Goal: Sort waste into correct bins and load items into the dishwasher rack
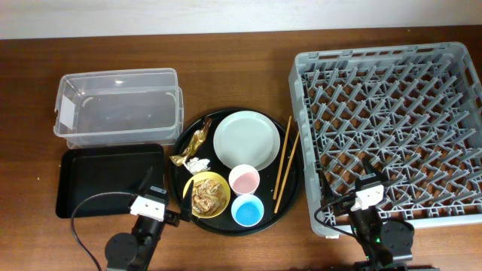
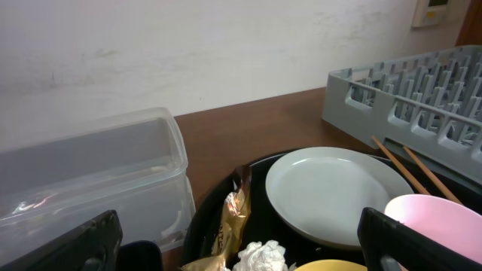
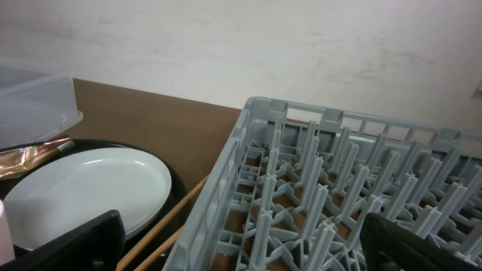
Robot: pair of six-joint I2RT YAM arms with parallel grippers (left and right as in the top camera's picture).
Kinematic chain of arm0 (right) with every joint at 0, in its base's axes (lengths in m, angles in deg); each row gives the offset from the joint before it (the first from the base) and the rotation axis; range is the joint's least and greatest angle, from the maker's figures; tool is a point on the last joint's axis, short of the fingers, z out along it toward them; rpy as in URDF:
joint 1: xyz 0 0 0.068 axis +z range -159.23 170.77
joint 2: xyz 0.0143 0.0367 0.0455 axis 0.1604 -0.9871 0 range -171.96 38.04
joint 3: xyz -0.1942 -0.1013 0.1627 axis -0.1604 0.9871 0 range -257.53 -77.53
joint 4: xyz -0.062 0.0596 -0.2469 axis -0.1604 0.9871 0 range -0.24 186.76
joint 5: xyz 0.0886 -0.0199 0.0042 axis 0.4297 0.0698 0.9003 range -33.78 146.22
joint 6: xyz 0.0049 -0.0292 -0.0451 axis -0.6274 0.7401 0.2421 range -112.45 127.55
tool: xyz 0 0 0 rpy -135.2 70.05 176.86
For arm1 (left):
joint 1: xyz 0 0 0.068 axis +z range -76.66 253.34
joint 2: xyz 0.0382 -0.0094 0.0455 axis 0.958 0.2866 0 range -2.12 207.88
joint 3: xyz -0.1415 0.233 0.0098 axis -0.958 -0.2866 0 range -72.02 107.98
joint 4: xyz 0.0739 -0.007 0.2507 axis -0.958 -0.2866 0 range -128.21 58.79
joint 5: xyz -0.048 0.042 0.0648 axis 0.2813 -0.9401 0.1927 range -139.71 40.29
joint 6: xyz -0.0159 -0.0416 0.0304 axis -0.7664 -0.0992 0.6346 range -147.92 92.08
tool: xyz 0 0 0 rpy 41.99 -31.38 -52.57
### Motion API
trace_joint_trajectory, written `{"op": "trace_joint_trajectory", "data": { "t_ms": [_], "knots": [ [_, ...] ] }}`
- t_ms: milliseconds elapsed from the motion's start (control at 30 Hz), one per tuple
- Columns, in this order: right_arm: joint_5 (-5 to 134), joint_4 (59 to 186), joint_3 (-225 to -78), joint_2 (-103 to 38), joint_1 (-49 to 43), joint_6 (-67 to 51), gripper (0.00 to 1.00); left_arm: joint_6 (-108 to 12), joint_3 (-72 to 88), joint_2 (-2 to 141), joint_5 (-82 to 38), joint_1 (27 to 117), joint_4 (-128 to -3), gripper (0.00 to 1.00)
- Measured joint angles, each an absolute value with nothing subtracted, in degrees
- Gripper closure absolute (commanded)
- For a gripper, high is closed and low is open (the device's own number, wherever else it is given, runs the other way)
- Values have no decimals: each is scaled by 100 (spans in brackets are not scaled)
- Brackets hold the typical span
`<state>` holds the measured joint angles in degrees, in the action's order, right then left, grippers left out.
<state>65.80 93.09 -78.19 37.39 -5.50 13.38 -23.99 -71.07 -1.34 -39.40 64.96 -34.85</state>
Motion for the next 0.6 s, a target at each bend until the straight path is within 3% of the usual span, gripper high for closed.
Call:
{"op": "trace_joint_trajectory", "data": {
  "t_ms": [600],
  "knots": [
    [6580, 9309, -7819, 3739, -550, 1333, 2, -2399, -7107, -134, -4071, 6496, -3500, 0]
  ]
}}
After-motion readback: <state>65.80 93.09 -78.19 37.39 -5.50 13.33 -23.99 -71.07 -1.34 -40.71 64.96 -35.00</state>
